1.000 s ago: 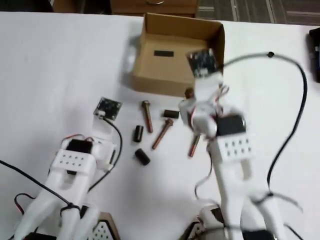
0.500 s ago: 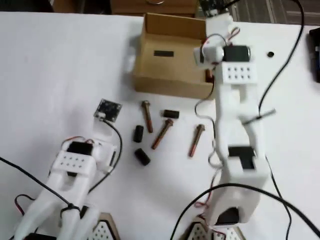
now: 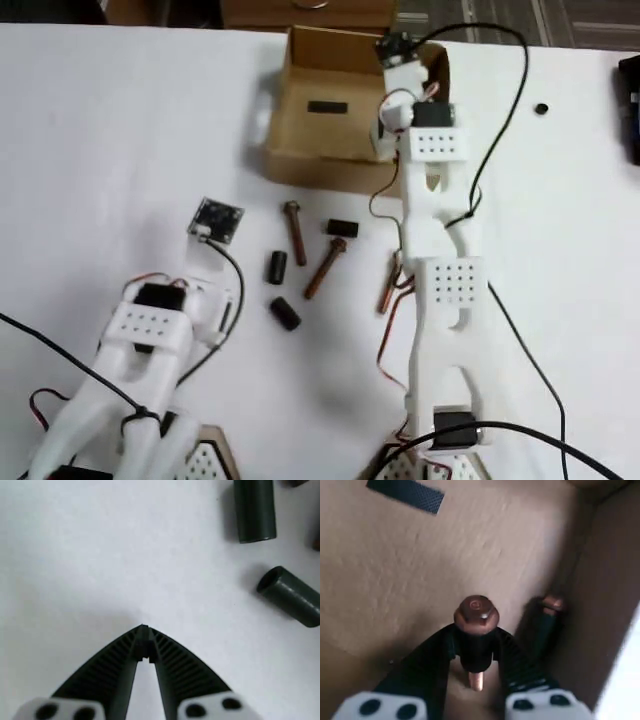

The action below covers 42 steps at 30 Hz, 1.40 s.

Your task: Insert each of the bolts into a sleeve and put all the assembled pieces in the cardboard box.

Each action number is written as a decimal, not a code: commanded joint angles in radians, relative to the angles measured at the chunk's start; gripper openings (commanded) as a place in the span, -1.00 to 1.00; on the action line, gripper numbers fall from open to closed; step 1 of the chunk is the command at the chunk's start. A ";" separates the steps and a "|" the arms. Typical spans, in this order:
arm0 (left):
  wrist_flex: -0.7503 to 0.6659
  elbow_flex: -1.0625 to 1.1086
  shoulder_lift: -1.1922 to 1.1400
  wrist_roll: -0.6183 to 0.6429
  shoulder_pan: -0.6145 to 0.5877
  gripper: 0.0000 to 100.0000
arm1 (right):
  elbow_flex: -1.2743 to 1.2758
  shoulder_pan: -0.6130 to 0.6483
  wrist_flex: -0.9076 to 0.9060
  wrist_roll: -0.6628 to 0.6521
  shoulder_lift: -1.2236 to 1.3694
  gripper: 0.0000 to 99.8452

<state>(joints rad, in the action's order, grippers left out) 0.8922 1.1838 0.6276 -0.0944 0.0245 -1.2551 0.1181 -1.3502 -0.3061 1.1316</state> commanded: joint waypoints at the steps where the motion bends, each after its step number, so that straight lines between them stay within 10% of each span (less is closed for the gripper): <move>1: -0.012 -0.001 0.017 -0.008 -0.005 -0.96 | -0.063 -0.001 0.013 -0.002 0.018 -0.94; 10: -0.014 -0.001 0.017 -0.008 -0.005 -0.96 | -0.123 0.001 -0.067 -0.002 -0.016 -0.48; 22: -0.014 -0.001 0.017 -0.008 -0.005 -0.96 | -0.284 0.030 -0.420 -0.009 -0.232 -0.46; 42: -0.014 -0.001 0.017 -0.008 -0.006 -0.96 | 0.822 0.274 -0.417 -0.763 -0.911 -0.70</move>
<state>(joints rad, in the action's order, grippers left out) 0.8922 1.1838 0.6276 -0.0944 0.0245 -0.5063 0.3851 -1.7492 -0.9950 0.2892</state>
